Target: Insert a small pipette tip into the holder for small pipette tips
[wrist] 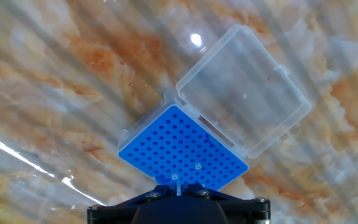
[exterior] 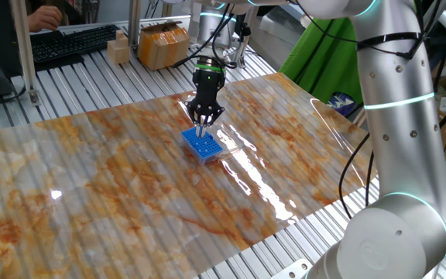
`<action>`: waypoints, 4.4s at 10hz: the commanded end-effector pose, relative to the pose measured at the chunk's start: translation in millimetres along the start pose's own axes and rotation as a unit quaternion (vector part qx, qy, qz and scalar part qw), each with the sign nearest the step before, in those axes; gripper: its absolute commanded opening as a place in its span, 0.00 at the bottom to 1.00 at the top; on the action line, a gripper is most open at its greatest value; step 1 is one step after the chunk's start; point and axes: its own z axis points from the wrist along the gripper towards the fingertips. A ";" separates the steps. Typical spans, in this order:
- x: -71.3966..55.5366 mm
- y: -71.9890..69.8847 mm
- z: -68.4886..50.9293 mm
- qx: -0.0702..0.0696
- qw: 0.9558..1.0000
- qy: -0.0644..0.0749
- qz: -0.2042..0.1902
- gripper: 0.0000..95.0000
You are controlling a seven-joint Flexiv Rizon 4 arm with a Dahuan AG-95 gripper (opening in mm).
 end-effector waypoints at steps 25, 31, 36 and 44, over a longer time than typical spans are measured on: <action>1.8 -16.2 7.7 -0.038 0.998 0.049 -0.010 0.00; -1.2 -20.6 9.2 -0.047 0.997 0.059 -0.009 0.00; 0.1 -21.2 9.2 -0.051 0.997 0.062 -0.003 0.00; 0.3 -21.3 9.4 -0.059 0.996 0.069 -0.004 0.00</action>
